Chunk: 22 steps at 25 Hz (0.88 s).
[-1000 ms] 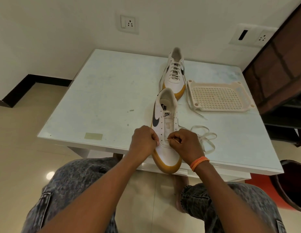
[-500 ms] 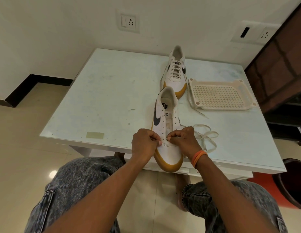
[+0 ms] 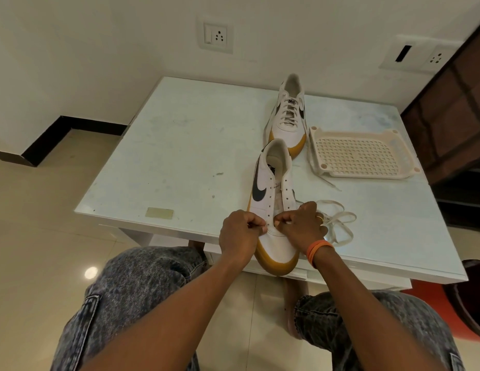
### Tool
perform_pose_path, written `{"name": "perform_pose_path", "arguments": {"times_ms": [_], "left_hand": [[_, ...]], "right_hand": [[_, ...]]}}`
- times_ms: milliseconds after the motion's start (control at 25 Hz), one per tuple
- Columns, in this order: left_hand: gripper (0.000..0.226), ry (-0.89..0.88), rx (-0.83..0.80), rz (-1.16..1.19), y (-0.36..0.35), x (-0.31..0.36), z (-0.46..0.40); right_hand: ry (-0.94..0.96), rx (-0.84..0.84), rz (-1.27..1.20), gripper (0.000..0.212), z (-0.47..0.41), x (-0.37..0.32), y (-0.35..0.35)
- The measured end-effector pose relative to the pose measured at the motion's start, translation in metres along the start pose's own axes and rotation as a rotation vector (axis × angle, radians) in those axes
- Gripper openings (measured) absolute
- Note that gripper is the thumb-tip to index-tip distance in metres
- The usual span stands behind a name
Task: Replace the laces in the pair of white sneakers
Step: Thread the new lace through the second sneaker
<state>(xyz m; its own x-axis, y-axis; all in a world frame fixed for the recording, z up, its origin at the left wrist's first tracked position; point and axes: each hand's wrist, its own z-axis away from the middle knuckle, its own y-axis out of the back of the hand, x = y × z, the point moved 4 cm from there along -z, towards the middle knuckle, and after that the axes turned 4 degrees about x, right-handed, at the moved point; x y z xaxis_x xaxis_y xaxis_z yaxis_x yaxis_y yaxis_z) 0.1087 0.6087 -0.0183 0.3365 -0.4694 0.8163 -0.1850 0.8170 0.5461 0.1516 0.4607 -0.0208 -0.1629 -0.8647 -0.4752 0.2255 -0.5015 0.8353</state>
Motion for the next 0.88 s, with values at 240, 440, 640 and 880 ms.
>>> {"name": "perform_pose_path", "arguments": {"times_ms": [240,440,640,880], "left_hand": [[0.011,-0.004,-0.01,0.119,0.002,-0.001,-0.001],[0.013,0.097,-0.068,0.279,0.005,-0.005,-0.005],[0.013,0.06,-0.066,0.223,0.002,-0.003,-0.005],[0.01,-0.065,-0.121,-0.065,0.008,0.01,-0.011]], "right_hand": [[-0.121,-0.192,-0.562,0.012,-0.006,0.006,-0.007],[-0.183,-0.261,-0.737,0.013,-0.002,0.004,-0.005],[0.025,-0.141,0.0,0.012,-0.01,0.0,-0.005],[-0.007,-0.197,-0.134,0.019,-0.017,0.004,-0.007]]}}
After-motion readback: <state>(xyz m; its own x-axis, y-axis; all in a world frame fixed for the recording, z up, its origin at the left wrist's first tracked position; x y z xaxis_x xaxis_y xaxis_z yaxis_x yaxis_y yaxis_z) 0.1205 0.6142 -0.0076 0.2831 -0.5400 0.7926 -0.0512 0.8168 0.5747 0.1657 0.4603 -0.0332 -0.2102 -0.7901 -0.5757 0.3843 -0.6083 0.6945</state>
